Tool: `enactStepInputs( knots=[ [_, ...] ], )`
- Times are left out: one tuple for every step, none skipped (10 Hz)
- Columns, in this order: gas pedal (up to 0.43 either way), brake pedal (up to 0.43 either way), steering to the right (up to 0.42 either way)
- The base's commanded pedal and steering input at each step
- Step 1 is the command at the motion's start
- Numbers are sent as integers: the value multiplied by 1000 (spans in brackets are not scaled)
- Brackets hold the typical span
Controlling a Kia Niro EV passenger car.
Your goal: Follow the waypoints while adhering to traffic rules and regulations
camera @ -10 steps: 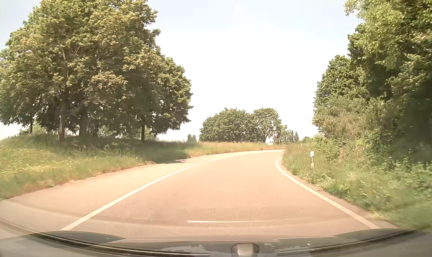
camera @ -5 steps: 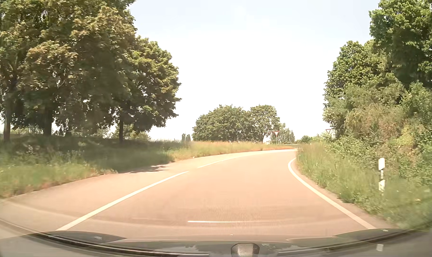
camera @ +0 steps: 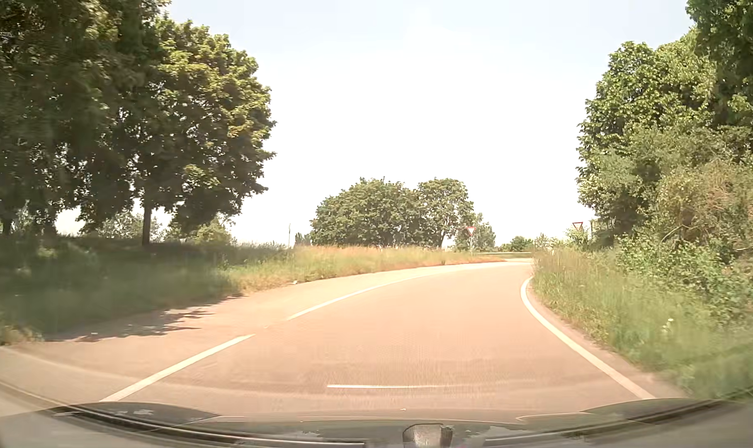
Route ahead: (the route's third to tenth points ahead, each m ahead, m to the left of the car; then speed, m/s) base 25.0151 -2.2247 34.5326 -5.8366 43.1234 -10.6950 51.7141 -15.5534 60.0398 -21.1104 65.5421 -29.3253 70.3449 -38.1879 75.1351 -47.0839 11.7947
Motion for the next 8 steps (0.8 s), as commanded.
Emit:
enactStepInputs(
  knots=[
    [87, 0, 51],
    [98, 0, 56],
    [98, 0, 59],
    [98, 0, 60],
    [110, 0, 63],
    [110, 0, 66],
    [118, 0, 67],
    [118, 0, 67]
  ],
)
